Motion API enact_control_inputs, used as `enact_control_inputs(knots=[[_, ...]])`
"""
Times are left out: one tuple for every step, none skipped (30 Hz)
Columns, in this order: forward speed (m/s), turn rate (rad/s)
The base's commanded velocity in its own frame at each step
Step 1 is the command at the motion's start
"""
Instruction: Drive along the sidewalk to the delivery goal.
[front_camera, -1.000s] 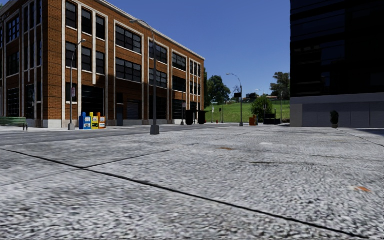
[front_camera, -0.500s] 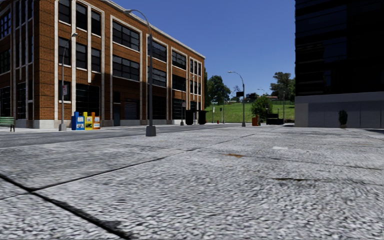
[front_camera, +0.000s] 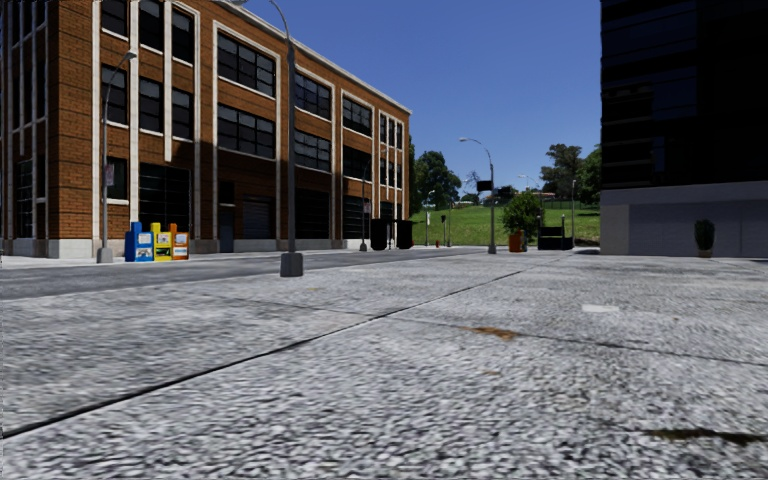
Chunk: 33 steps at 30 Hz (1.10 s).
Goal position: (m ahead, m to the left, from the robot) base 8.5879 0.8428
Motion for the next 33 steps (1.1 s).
enact_control_inputs(knots=[[2.0, 0.0], [2.0, 0.0], [2.0, 0.0], [2.0, 0.0], [2.0, 0.0], [2.0, 0.0], [2.0, 0.0], [2.0, 0.0], [2.0, 0.0], [2.0, 0.0], [2.0, 0.0], [2.0, 0.0], [2.0, 0.0], [2.0, 0.0], [2.0, 0.0], [2.0, 0.0], [2.0, 0.0], [2.0, 0.0], [2.0, 0.0], [2.0, 0.0], [2.0, 0.0], [2.0, 0.0], [2.0, 0.0], [2.0, 0.0], [2.0, 0.0], [2.0, 0.0], [2.0, 0.0], [2.0, 0.0], [2.0, 0.0], [2.0, 0.0], [2.0, 0.0], [2.0, 0.0], [2.0, 0.0]])
